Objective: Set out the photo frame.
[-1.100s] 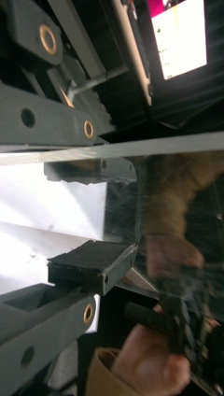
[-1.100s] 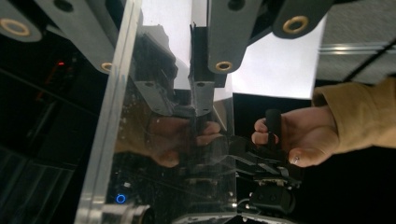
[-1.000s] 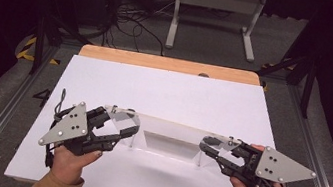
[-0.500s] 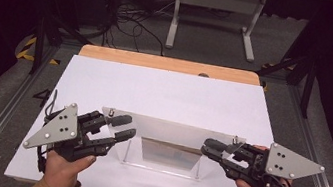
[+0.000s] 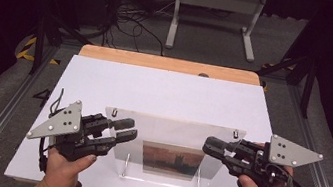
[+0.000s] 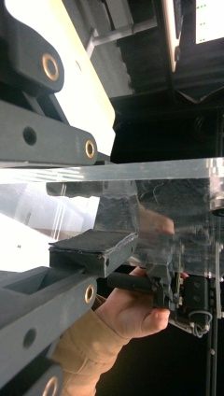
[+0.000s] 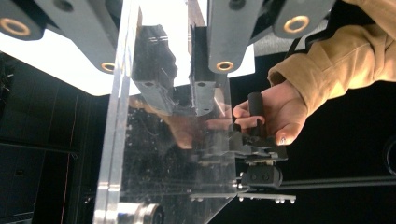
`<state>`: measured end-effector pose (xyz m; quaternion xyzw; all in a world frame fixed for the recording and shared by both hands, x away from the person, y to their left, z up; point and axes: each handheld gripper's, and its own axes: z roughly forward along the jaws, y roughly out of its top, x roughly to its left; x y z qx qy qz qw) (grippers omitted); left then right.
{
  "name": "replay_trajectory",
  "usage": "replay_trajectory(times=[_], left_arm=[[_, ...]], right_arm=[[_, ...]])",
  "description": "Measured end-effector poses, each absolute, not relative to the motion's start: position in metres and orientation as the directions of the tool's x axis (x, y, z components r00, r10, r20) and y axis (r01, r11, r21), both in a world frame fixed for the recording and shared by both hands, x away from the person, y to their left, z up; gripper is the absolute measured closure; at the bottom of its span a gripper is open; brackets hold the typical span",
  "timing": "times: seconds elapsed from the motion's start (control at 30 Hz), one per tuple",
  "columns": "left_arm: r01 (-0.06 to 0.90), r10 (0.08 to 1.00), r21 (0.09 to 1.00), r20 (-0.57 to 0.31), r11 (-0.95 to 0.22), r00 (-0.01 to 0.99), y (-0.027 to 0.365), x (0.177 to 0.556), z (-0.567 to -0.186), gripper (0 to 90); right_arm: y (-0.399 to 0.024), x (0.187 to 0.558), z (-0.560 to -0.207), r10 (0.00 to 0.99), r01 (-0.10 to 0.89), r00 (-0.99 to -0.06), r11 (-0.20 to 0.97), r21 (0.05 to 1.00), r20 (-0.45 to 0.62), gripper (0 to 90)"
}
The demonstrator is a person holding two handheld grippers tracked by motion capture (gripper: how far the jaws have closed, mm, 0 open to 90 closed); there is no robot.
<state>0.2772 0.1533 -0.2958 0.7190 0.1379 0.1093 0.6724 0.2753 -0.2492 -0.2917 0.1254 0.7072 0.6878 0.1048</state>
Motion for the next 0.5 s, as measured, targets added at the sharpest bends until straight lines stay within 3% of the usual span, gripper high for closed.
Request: replay_trajectory(times=[0.3, 0.5], left_arm=[[0.031, 0.376, 0.998, -0.01, -0.051, 0.927, 0.15, 0.282, -0.299, 66.3], [0.058, 0.427, 0.996, -0.021, -0.074, 0.904, 0.149, 0.288, -0.304, 50.1]], right_arm=[[-0.25, 0.282, -0.295, 0.352, 0.03, -0.935, -0.022, 0.999, 0.036, 70.3], [-0.251, 0.288, -0.302, 0.442, 0.024, -0.896, -0.012, 1.0, 0.027, 57.4]])
